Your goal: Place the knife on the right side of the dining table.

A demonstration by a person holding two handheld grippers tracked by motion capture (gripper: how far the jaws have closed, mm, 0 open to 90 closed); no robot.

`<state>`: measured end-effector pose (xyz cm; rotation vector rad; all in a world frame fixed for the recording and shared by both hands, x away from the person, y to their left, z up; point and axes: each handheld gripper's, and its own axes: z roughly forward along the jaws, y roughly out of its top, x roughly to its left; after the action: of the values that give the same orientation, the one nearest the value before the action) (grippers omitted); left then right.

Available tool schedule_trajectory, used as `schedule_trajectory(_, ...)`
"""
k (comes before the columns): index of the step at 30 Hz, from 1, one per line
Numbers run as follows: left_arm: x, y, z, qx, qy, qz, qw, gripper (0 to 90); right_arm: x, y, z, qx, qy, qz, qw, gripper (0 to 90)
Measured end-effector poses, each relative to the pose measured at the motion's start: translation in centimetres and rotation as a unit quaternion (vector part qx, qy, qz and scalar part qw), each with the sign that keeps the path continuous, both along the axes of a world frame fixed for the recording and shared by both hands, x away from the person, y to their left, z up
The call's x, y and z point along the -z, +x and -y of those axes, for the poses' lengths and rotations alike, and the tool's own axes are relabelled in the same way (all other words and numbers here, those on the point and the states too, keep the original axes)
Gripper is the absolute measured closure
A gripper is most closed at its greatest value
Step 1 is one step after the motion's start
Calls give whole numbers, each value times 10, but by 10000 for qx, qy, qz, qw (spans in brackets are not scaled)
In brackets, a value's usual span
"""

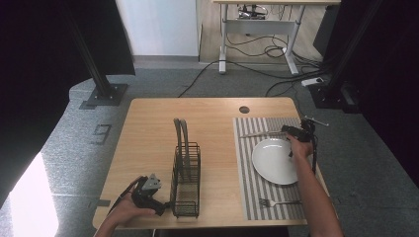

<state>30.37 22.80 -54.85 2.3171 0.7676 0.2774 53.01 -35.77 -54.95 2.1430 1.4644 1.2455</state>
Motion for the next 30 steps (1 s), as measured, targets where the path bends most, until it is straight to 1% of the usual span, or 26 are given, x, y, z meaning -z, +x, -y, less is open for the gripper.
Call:
schedule_trajectory(6, 0, 0, 0, 0, 0, 0, 10000, 0, -1, -1, 0, 16, -19, -30, 10000, 492)
schedule_trajectory(13, 0, 0, 0, -1, 0, 0, 10000, 0, -3, -2, 2, 125, -1, -127, 9998, 486)
schedule_trajectory(16, 0, 0, 0, -1, 0, 0, 10000, 0, -5, -3, 2, 133, -14, -130, 9998, 486)
schedule_trajectory(17, 0, 0, 0, -1, 0, 0, 10000, 0, -7, -4, 1, 138, -36, -90, 9999, 486)
schedule_trajectory(19, 0, 0, 0, -1, 1, 0, 10000, 0, -11, -4, -1, 74, -133, 28, 9999, 488)
schedule_trajectory(20, 0, 0, 0, -1, 0, 0, 10000, 0, -13, -4, -3, 19, -173, 127, 9998, 487)
schedule_trajectory(21, 0, 0, 0, -1, 0, 0, 10000, 0, -17, -3, -6, -49, -265, 223, 9994, 483)
schedule_trajectory(22, 0, 0, 0, -1, 0, 0, 10000, 0, -20, -1, -8, -129, -338, 160, 9992, 480)
schedule_trajectory(23, 0, 0, 0, -2, -1, 0, 10000, 0, -25, 2, -12, -252, -457, 184, 9985, 479)
schedule_trajectory(25, 0, 0, 0, -3, -3, -2, 10000, 0, -32, 4, -20, -347, -626, 461, 9964, 485)
schedule_trajectory(26, 0, 0, 0, -3, -3, -2, 10000, 0, -32, 4, -20, -347, -626, 461, 9964, 485)
schedule_trajectory(27, 0, 0, 0, -3, -3, -2, 10000, 0, -36, 9, -28, -507, -856, 383, 9943, 477)
schedule_trajectory(28, 0, 0, 0, -2, -1, -1, 10000, 0, -36, 12, -31, -600, -933, 378, 9931, 480)
schedule_trajectory(29, 0, 0, 0, -2, -1, -1, 10000, 0, -35, 13, -34, -630, -975, 437, 9923, 486)
schedule_trajectory(30, 0, 0, 0, -3, -2, -1, 10000, 0, -35, 13, -34, -630, -975, 437, 9923, 486)
